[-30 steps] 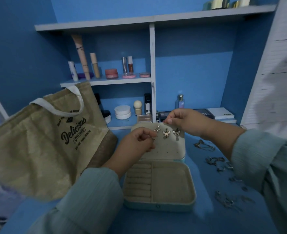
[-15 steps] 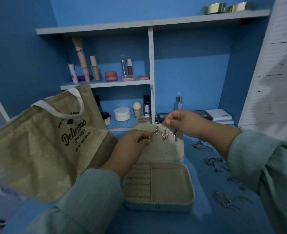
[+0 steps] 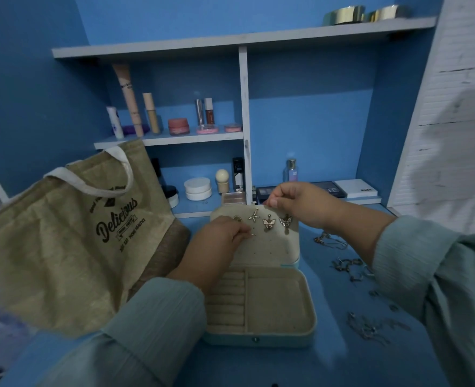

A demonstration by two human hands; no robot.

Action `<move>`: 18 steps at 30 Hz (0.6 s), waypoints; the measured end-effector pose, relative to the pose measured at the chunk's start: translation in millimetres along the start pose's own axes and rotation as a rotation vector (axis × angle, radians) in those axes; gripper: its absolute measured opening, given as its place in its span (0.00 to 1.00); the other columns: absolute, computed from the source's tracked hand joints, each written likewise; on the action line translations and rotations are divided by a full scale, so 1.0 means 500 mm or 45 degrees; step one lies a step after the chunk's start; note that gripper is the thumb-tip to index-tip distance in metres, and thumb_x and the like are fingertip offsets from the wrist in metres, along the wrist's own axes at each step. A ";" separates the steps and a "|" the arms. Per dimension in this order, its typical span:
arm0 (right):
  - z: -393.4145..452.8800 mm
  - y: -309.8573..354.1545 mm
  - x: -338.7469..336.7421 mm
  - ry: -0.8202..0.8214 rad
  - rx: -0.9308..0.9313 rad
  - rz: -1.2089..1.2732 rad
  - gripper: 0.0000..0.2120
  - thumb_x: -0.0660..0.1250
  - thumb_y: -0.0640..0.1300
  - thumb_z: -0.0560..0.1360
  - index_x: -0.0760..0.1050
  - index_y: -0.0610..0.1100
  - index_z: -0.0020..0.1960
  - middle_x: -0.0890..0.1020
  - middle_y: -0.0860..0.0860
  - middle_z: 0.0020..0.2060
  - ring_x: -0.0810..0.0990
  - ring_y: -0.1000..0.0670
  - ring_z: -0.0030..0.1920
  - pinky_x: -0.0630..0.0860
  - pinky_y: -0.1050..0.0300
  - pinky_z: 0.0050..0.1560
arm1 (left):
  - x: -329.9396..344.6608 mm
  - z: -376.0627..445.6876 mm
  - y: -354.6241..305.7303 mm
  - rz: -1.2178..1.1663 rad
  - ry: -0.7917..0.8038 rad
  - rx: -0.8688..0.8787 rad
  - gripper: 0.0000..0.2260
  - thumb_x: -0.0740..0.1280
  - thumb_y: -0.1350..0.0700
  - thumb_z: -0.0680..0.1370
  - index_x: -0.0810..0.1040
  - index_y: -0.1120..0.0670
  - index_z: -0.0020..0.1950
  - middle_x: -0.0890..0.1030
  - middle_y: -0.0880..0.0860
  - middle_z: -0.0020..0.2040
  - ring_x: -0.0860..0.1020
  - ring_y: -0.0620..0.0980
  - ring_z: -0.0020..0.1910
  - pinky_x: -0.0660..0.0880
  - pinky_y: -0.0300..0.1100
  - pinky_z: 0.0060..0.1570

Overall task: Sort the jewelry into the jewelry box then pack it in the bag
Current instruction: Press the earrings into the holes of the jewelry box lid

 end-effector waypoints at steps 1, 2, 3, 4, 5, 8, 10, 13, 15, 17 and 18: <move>0.000 0.000 0.000 0.000 0.001 0.000 0.06 0.64 0.47 0.77 0.76 0.51 0.42 0.82 0.48 0.50 0.79 0.48 0.55 0.74 0.54 0.57 | -0.001 -0.005 0.000 0.010 -0.046 0.027 0.12 0.62 0.57 0.79 0.78 0.56 0.60 0.78 0.55 0.57 0.73 0.51 0.58 0.62 0.31 0.53; 0.000 -0.001 0.000 -0.002 0.002 0.002 0.06 0.64 0.47 0.77 0.76 0.51 0.42 0.82 0.48 0.50 0.79 0.48 0.55 0.74 0.53 0.57 | -0.002 -0.009 0.000 0.036 -0.115 0.070 0.10 0.64 0.58 0.78 0.80 0.57 0.57 0.79 0.55 0.54 0.74 0.52 0.55 0.62 0.31 0.52; 0.000 0.000 -0.001 -0.005 0.002 0.003 0.06 0.64 0.47 0.77 0.77 0.51 0.42 0.82 0.48 0.50 0.79 0.48 0.55 0.74 0.53 0.58 | -0.002 -0.012 0.002 0.074 -0.166 0.113 0.08 0.67 0.59 0.76 0.82 0.57 0.53 0.79 0.55 0.50 0.76 0.54 0.52 0.64 0.34 0.51; 0.000 0.001 -0.001 -0.004 0.001 0.003 0.06 0.64 0.47 0.77 0.77 0.51 0.42 0.82 0.47 0.50 0.79 0.48 0.55 0.74 0.53 0.57 | 0.000 -0.014 0.005 0.107 -0.220 0.147 0.06 0.69 0.60 0.73 0.83 0.57 0.49 0.78 0.55 0.46 0.76 0.54 0.47 0.66 0.37 0.48; -0.001 0.001 -0.001 -0.001 0.001 0.003 0.06 0.64 0.47 0.77 0.76 0.51 0.41 0.82 0.48 0.50 0.79 0.48 0.55 0.74 0.54 0.57 | 0.000 -0.014 0.006 0.131 -0.282 0.167 0.05 0.72 0.60 0.70 0.84 0.56 0.45 0.77 0.54 0.43 0.76 0.54 0.43 0.67 0.40 0.44; -0.004 0.004 -0.001 0.008 0.002 0.012 0.06 0.64 0.47 0.77 0.76 0.51 0.41 0.82 0.49 0.50 0.79 0.50 0.55 0.73 0.56 0.56 | -0.006 -0.014 0.001 0.162 -0.409 0.145 0.06 0.77 0.59 0.65 0.84 0.54 0.40 0.74 0.53 0.40 0.70 0.50 0.40 0.66 0.42 0.38; -0.006 0.005 -0.002 0.006 -0.002 0.015 0.06 0.64 0.47 0.77 0.76 0.51 0.42 0.82 0.49 0.50 0.79 0.50 0.55 0.73 0.57 0.56 | -0.006 -0.013 -0.002 0.159 -0.420 0.119 0.07 0.77 0.57 0.65 0.84 0.52 0.41 0.74 0.53 0.42 0.71 0.52 0.41 0.67 0.43 0.38; -0.008 0.006 -0.003 0.006 -0.004 0.018 0.05 0.64 0.47 0.77 0.76 0.51 0.42 0.82 0.49 0.50 0.79 0.50 0.54 0.73 0.59 0.53 | -0.006 -0.010 -0.001 0.163 -0.415 0.090 0.07 0.77 0.56 0.65 0.84 0.49 0.41 0.73 0.53 0.43 0.72 0.54 0.42 0.69 0.45 0.40; -0.009 0.006 -0.003 0.002 -0.008 0.014 0.06 0.64 0.47 0.77 0.76 0.51 0.42 0.83 0.49 0.50 0.79 0.49 0.54 0.74 0.57 0.54 | -0.006 -0.007 -0.002 0.158 -0.407 0.063 0.07 0.77 0.56 0.65 0.84 0.48 0.42 0.73 0.53 0.44 0.72 0.55 0.43 0.70 0.47 0.40; -0.009 0.006 -0.004 0.001 -0.006 0.006 0.06 0.64 0.47 0.77 0.76 0.52 0.41 0.82 0.49 0.50 0.79 0.49 0.54 0.74 0.55 0.56 | -0.004 -0.007 -0.002 0.156 -0.399 0.046 0.07 0.77 0.56 0.65 0.84 0.48 0.41 0.73 0.54 0.44 0.72 0.56 0.43 0.71 0.48 0.40; -0.009 0.007 -0.004 0.004 -0.006 0.004 0.06 0.64 0.47 0.77 0.76 0.52 0.41 0.82 0.49 0.50 0.79 0.49 0.54 0.74 0.54 0.57 | -0.004 -0.007 -0.003 0.160 -0.393 0.041 0.07 0.76 0.56 0.66 0.84 0.48 0.42 0.73 0.54 0.44 0.72 0.56 0.43 0.71 0.49 0.41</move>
Point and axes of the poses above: each hand's wrist, its own z-axis towards the middle knuckle, its own x-axis out of the palm, y = z × x, the point moved 3 cm from there along z, towards the middle knuckle
